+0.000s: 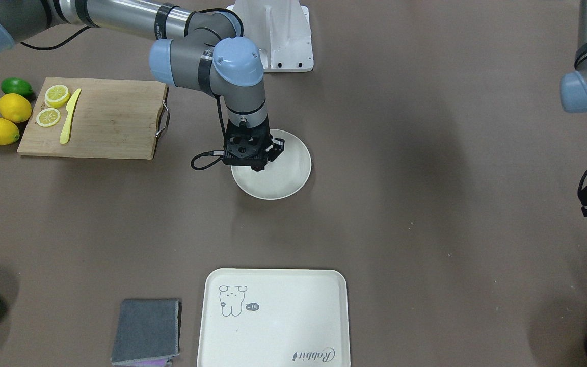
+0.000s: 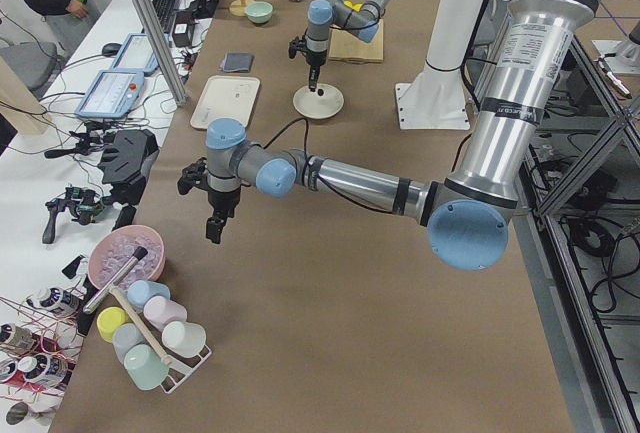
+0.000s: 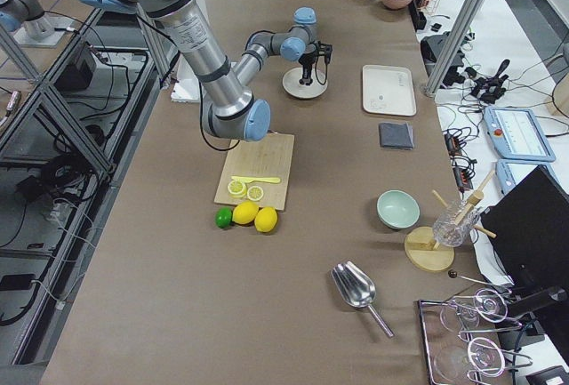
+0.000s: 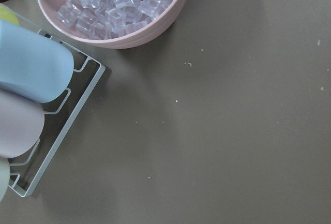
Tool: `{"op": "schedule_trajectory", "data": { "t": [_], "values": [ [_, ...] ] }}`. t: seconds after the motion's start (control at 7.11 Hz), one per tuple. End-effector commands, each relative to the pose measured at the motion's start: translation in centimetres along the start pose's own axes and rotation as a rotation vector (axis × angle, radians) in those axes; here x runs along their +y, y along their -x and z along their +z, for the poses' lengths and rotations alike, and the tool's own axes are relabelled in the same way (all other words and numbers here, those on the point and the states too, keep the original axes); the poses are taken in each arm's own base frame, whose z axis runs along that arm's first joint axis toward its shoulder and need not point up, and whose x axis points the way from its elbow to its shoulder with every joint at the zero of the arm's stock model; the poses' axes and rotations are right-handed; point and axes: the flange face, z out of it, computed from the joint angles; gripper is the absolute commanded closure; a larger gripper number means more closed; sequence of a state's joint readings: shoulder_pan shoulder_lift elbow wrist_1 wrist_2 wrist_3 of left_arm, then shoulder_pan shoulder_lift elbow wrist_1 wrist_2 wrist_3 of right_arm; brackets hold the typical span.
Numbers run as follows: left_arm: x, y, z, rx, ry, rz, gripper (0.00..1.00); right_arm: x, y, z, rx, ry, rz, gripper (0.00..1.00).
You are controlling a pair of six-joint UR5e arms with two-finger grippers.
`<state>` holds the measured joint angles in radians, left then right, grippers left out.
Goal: Place red cherry on plate
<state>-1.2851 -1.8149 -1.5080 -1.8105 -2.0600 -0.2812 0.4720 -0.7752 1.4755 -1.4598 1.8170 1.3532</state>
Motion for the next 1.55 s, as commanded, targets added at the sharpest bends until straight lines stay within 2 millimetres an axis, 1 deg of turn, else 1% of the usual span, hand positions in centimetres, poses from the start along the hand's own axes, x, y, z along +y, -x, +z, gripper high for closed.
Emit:
{"op": "schedule_trajectory", "data": {
  "t": [0.0,0.14,0.28,0.42,0.56,0.7,0.84,0.99,1.13,1.27,1.41],
  "values": [
    [0.9,1.9,-0.1,-0.009,-0.001,-0.012,0.02,0.5,0.6,0.2,-0.005,-0.012,-0.007,0.4],
    [1.8,3.3,0.1,-0.017,0.005,-0.005,0.02,0.0,0.4,0.0,-0.004,-0.035,-0.001,0.0],
    [2.5,5.4,-0.4,-0.028,0.006,0.041,0.02,-2.3,-0.5,-1.8,-0.009,-0.055,0.025,0.0],
    [2.8,6.1,-0.3,-0.033,0.011,0.037,0.02,-5.8,-2.8,-3.5,-0.001,-0.041,0.062,0.0],
    [3.8,6.8,0.0,-0.034,0.018,0.03,0.02,-8.8,-4.8,-6.5,0.019,-0.019,0.089,0.0],
    [4.9,7.9,-0.2,0.017,0.029,0.001,0.02,-10.8,-8.5,-10.2,0.041,0.01,0.06,0.0],
    [5.6,9.2,-1.3,0.102,0.03,-0.033,0.02,-12.0,-15.3,-13.9,0.053,0.029,0.007,0.0],
    [6.8,11.2,-1.9,0.132,0.029,-0.062,0.02,-12.4,-24.7,-16.5,0.056,0.034,-0.025,0.0],
    [7.1,12.4,-2.6,0.127,0.016,-0.033,0.02,-12.3,-33.8,-19.4,0.037,0.053,-0.034,0.0],
    [8.6,14.1,-2.6,0.12,0.021,-0.032,0.02,-12.8,-42.0,-21.6,0.028,0.069,-0.003,0.0],
    [8.6,14.2,-3.5,0.141,0.015,-0.043,0.02,-12.2,-48.4,-22.4,0.053,0.071,-0.03,0.0]
  ]
}}
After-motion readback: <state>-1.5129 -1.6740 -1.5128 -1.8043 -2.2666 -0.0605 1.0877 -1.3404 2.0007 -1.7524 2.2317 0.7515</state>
